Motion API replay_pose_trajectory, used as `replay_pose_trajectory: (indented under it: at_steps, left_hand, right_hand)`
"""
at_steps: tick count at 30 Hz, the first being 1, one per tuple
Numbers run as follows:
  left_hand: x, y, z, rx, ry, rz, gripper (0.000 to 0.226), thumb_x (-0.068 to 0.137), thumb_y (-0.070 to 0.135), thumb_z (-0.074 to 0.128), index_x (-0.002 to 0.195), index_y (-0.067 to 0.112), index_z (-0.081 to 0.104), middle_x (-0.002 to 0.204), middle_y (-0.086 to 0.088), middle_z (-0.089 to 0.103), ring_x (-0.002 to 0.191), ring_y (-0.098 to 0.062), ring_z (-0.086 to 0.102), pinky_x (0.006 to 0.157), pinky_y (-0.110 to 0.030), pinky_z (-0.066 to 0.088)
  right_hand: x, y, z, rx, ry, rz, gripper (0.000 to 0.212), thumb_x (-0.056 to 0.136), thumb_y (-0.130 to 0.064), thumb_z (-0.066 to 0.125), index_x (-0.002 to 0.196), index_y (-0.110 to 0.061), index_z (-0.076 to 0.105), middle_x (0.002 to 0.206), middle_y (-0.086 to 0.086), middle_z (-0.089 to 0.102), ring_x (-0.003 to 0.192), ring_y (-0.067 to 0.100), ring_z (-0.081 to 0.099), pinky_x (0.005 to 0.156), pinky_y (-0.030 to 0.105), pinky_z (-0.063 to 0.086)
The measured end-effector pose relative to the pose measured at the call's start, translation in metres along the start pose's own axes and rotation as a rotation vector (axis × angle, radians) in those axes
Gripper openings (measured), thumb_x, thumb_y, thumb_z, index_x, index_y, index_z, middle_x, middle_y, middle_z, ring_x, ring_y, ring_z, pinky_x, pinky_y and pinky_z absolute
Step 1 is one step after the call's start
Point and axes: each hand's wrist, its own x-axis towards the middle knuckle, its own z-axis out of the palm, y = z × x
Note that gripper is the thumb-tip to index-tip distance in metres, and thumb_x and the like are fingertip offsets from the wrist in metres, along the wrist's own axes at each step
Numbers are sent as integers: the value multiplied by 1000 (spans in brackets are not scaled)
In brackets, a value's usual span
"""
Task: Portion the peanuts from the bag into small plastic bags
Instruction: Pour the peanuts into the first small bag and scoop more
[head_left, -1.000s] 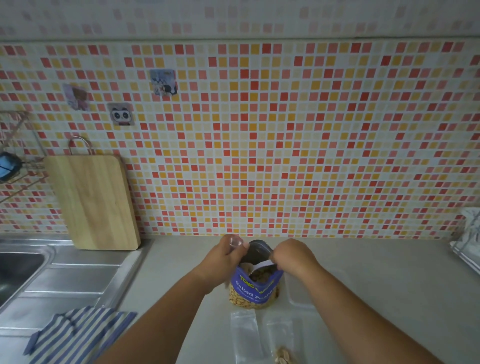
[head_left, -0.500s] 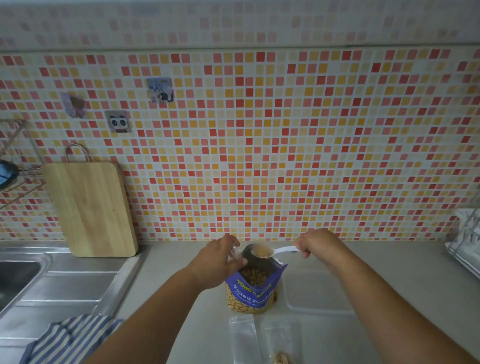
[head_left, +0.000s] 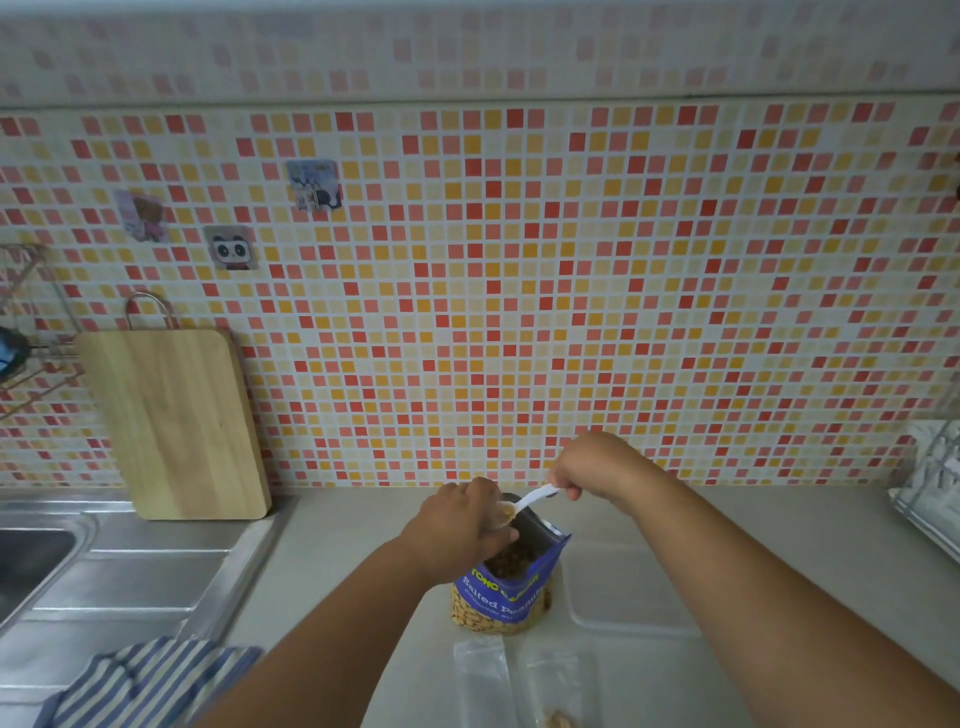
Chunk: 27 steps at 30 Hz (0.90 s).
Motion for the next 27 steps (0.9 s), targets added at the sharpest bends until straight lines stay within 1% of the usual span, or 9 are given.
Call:
replay_pose_trajectory:
  at_steps: [3, 6, 9, 13, 16, 19, 21, 24, 27]
  left_hand:
    - [4, 5, 6, -60, 17, 8, 46, 90, 44, 53, 124, 14, 43, 116, -8, 57, 102, -23, 49, 84, -33, 42]
    - [7, 7, 11, -226, 51, -45, 44, 90, 43, 53, 122, 13, 43, 109, -10, 59, 96, -23, 54, 83, -39, 48]
    - [7, 8, 8, -422, 96, -123, 44, 91, 42, 53, 123, 14, 41, 103, -5, 58, 92, -20, 56, 74, -31, 47]
    - [3, 2, 3, -576, 143, -186, 32, 92, 42, 51, 117, 22, 44, 103, 2, 56, 92, -15, 58, 73, -26, 49]
    - [-4, -5, 0, -733, 252, -218, 26, 93, 39, 50, 112, 23, 47, 103, 3, 57, 87, -13, 59, 73, -30, 52]
    - [-10, -6, -3, -1012, 321, -256, 17, 95, 35, 48, 108, 24, 50, 102, 2, 56, 87, -9, 55, 72, -24, 48]
    - [-14, -4, -5, -1171, 310, -262, 14, 97, 32, 45, 106, 26, 53, 103, 1, 58, 96, -14, 54, 78, -27, 46]
    - [-22, 3, -12, -1466, 224, -184, 25, 88, 33, 47, 105, 21, 60, 96, -2, 57, 83, -15, 53, 72, -26, 47]
    - [-29, 11, -14, -1653, 63, -108, 37, 91, 31, 36, 117, 14, 56, 83, -7, 61, 68, -14, 60, 56, -25, 51]
  right_hand:
    - [-12, -18, -5, -9, 99, -139, 16, 87, -4, 46, 81, -12, 59, 64, 1, 37, 54, 14, 27, 54, 25, 26]
    - [-30, -23, -9, -64, 324, -312, 23, 88, -12, 44, 80, -12, 66, 72, 3, 55, 61, 17, 45, 58, 28, 36]
    - [-56, -18, -21, -215, 584, -407, 27, 89, -18, 45, 94, -21, 71, 85, -3, 63, 82, 17, 50, 92, 37, 40]
    - [-77, -2, -37, -224, 789, -301, 19, 85, -26, 52, 91, -21, 70, 88, -1, 64, 96, 20, 49, 102, 40, 32]
    - [-69, 0, -19, -220, 649, -183, 22, 89, -28, 49, 99, -19, 67, 102, 2, 65, 109, 25, 51, 105, 43, 31]
    - [-51, -7, 23, -235, 399, -228, 23, 90, -22, 45, 100, -15, 65, 88, 2, 60, 97, 26, 54, 95, 38, 39]
    - [-39, -7, 47, -177, 309, -228, 28, 91, -25, 46, 109, -17, 65, 98, 3, 62, 101, 25, 54, 92, 35, 39]
    - [-24, -3, 66, 133, 479, -257, 31, 93, -39, 46, 115, -29, 65, 116, -3, 63, 114, 24, 49, 97, 37, 38]
    - [-36, -10, 65, 966, 399, -411, 20, 90, -38, 56, 101, -28, 70, 101, -15, 68, 101, 9, 59, 83, 19, 46]
